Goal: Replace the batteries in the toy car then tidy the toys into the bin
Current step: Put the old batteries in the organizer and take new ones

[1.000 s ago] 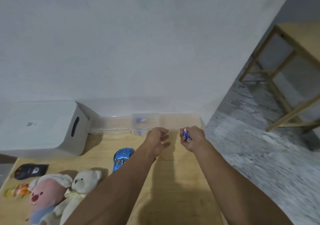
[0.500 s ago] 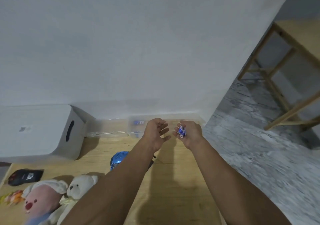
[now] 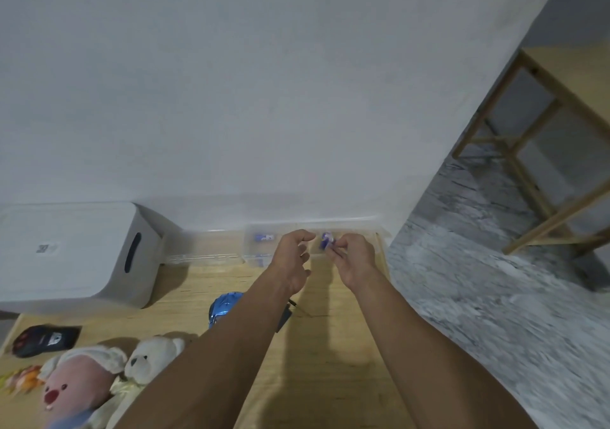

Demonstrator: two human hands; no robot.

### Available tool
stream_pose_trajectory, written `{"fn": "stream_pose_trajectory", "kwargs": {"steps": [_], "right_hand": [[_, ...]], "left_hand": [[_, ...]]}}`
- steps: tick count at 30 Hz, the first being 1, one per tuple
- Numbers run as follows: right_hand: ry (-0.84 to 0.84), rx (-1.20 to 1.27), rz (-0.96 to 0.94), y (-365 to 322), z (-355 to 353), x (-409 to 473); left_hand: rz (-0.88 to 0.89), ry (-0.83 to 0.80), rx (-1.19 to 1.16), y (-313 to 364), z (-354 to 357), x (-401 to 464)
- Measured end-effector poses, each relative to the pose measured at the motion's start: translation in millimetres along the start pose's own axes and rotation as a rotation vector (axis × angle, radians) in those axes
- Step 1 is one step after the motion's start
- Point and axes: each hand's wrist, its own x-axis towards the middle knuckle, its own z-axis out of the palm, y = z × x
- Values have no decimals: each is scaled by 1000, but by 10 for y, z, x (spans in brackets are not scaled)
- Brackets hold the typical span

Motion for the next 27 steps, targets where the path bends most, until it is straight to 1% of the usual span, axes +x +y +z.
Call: {"fn": "stream_pose_trajectory", "kwargs": {"steps": [4, 6, 8, 10, 13, 15, 16, 17, 19, 21, 23, 27], "right_hand": [[32, -43, -5, 4, -51, 51], [102, -77, -13, 18, -109, 143], [188, -107, -50, 46, -176, 242], [294, -163, -115, 60, -242, 304], [448, -453, -265, 37, -360, 289], [465, -711, -351, 42, -434, 259], [453, -864, -410, 57, -468, 245], [433, -1026, -468, 79, -497, 224], [388, -1303, -583, 143, -546, 204], [350, -1478, -641, 176, -581, 189], [316, -1593, -658, 197, -614, 199], [255, -1673, -686, 220, -682, 234]], "left_hand": [[14, 6, 50, -7, 4, -52], [30, 36, 91, -12, -5, -52], [80, 133, 196, -23, -14, -21], [185, 217, 365, -77, -30, 30], [414, 297, 709, -183, -48, 7], [572, 285, 967, -250, -78, 9], [609, 248, 1100, -279, -96, 30], [609, 203, 1231, -300, -112, 46], [509, 129, 1436, -330, -142, 79], [405, 85, 1549, -353, -164, 95], [360, 66, 1597, -367, -173, 97], [309, 60, 1648, -386, -191, 78]]}}
